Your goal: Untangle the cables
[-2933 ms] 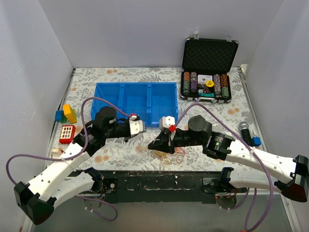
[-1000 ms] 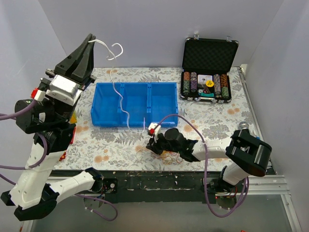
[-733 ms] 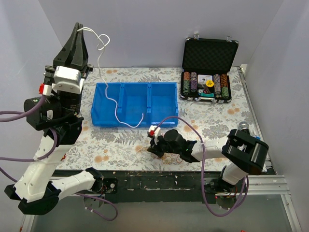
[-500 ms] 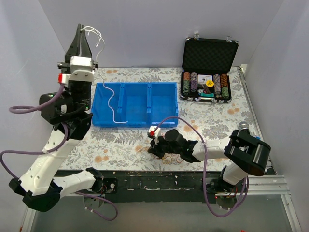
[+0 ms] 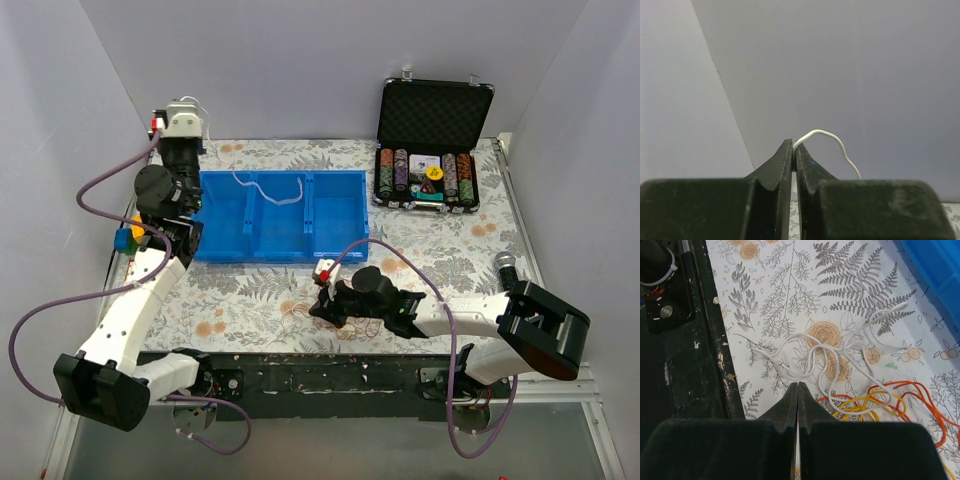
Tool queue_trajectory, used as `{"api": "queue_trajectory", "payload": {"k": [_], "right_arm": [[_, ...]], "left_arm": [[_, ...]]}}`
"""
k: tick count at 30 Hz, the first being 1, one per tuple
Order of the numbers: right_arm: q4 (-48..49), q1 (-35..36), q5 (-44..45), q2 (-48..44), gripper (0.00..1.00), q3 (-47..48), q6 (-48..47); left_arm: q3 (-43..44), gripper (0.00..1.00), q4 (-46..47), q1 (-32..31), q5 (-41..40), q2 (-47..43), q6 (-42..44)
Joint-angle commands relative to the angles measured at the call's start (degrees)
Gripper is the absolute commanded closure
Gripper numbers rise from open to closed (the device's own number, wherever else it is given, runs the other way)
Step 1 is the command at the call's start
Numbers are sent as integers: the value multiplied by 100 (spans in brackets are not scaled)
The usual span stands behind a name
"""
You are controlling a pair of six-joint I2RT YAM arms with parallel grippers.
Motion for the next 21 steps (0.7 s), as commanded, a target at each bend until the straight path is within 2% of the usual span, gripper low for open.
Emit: {"api": "queue_trajectory", "payload": {"k": [1,6,10,15,21], "right_arm": [[-44,8,-120,-161,99,-113,-51],[-70,8,-138,-153,99,-139,-51],[-88,8,-147,-144,99,-174,-60],[-79,8,-94,-214,99,-262,-42],[-79,8,-77,-241,99,-271,-33]], "left_arm": [[264,100,237,546,282,-16,-920],[202,100,176,740,757,116,-1307],[193,100,290,740,705,318,-1229],[-219,100,545,977,582,476,-1105],[-676,97,308,1092,1108,538,-1027]]}}
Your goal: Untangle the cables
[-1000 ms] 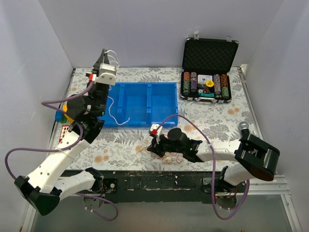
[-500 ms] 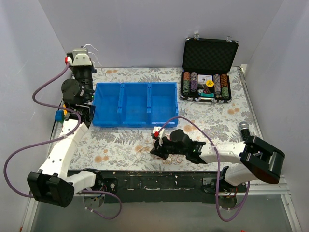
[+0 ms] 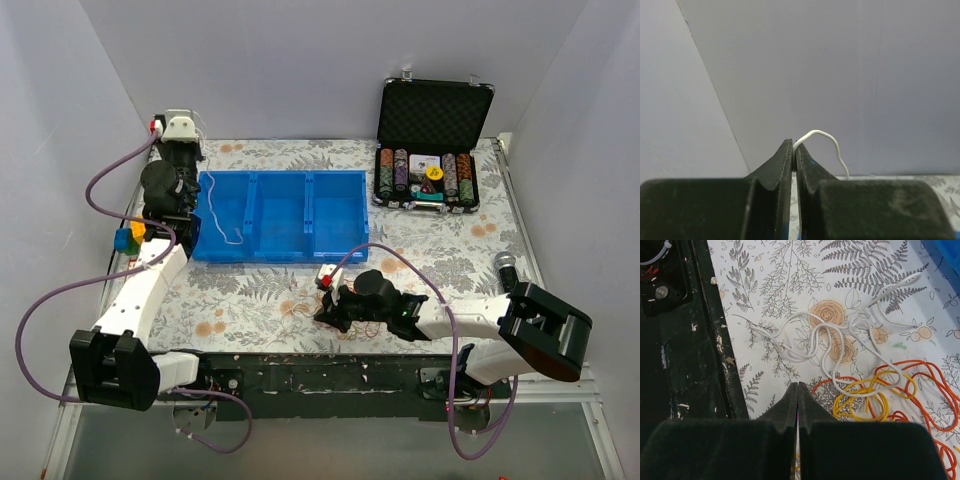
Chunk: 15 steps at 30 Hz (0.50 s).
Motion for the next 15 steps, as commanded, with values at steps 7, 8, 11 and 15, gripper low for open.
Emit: {"api": "queue_trajectory", "payload": {"k": [7,8,11,15], "right_arm": [[96,8,72,-247,99,-75,67],[104,8,90,-274,99,-101,85],[87,8,142,-318,99,-110,77],[43,8,239,-344,99,-119,94]], "left_arm": [[-540,98,265,78,658,295,191],[-532,97,274,78,693,347,235],[-462,90,-5,78,824,488,288],[-558,73,-726,104,1272,436,324]]}}
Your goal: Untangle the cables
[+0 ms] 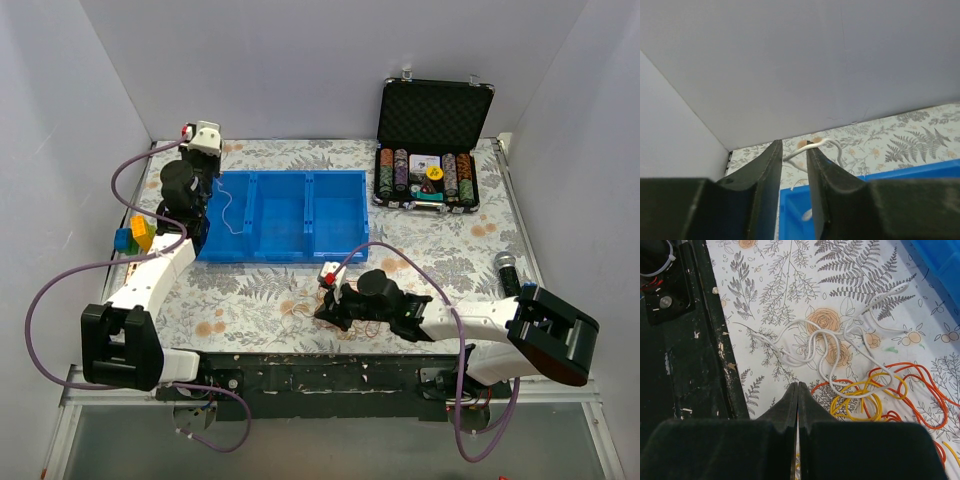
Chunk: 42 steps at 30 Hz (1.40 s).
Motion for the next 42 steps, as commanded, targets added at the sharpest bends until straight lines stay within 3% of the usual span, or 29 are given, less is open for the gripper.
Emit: {"api": "queue_trajectory", "payload": {"k": [1,4,7,18,26,29,33,36,38,39,42], "right_arm": [[61,-1,167,-123,99,-82,57],[87,-1,176,-141,99,-108,92],[78,-1,220,-211,99,-143,110],[69,8,334,-440,99,-240,171],[-27,-1,317,-475,99,-187,171],[-80,8,378,-510,99,-187,171],[-255,-1,527,-685,99,-187,119],[-387,-18,729,-957,99,-240,127],[-466,-27,861,-1186,99,-319,162],[-510,-27,931,-1300,99,-345,171],[-607,-27,949,-1625,98,-442,224]], "left_arm": [[-90,66,-672,56,488,-180,57],[-65,40,-971,56,822,-277,-40],[58,27,-1244,56,1146,-470,-101],[103,29,-1825,56,1842,-998,-286],[-135,31,-1895,56,2043,-656,-137],[-222,26,-2350,-14,3183,-839,160],[-844,15,-3510,-689,4388,-1680,1424],[-1547,2,-3994,-1479,4575,-2236,2338],[-1786,2,-4267,-1902,4619,-2238,2622],[-1796,2,-4294,-2061,4611,-2142,2475],[-1559,2,-4146,-2176,4549,-1458,984]]}}
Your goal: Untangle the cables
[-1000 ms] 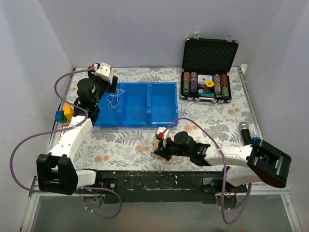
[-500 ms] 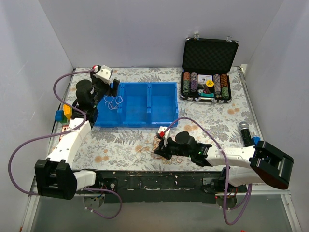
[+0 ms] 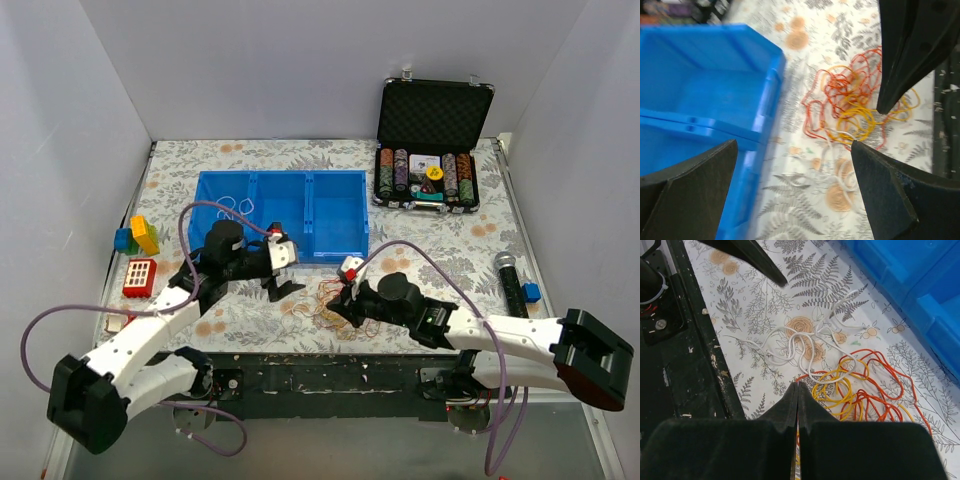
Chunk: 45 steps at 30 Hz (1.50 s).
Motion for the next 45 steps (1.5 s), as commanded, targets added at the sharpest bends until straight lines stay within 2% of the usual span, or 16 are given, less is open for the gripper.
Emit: {"api": "queue_trajectory", "payload": {"k": [1,3,5,11,13,18,21,25,29,33,45], "right_arm": [[-107,-25,224,-483,98,-156,69],[-159,-16,443,-632,98,-199,86],[-186,-16,522,-790,97,-235,121],[-239,-16,584,-993,97,-288,113],[-230,-25,575,-994,97,-261,60],[-318,-25,628,-985,97,-121,-63],[-327,-25,689,-1099,97,-103,-89],[-362,-33,716,-1169,97,-77,-116],[-397,-42,760,-1126,97,-33,-142],[-397,-60,734,-1117,97,11,-107],[-397,-130,637,-1099,97,64,-116]], "left_arm": [[181,3,-31,-115,82,865,-1452],[77,4,383,-124,-111,1051,-2123],[-99,11,857,-203,-489,1113,-2678],[-451,26,1404,-668,-1903,999,-3531],[-495,38,1413,-870,-2316,1034,-3743],[-434,60,1273,-1047,-3196,1376,-4235],[-513,64,1246,-1135,-3601,1421,-4455],[-636,64,1255,-1231,-3698,1456,-4640],[-601,73,1316,-1372,-4163,1552,-4710],[-566,78,1316,-1495,-4453,1667,-4737],[-364,70,1044,-1618,-4937,1764,-5387]]}}
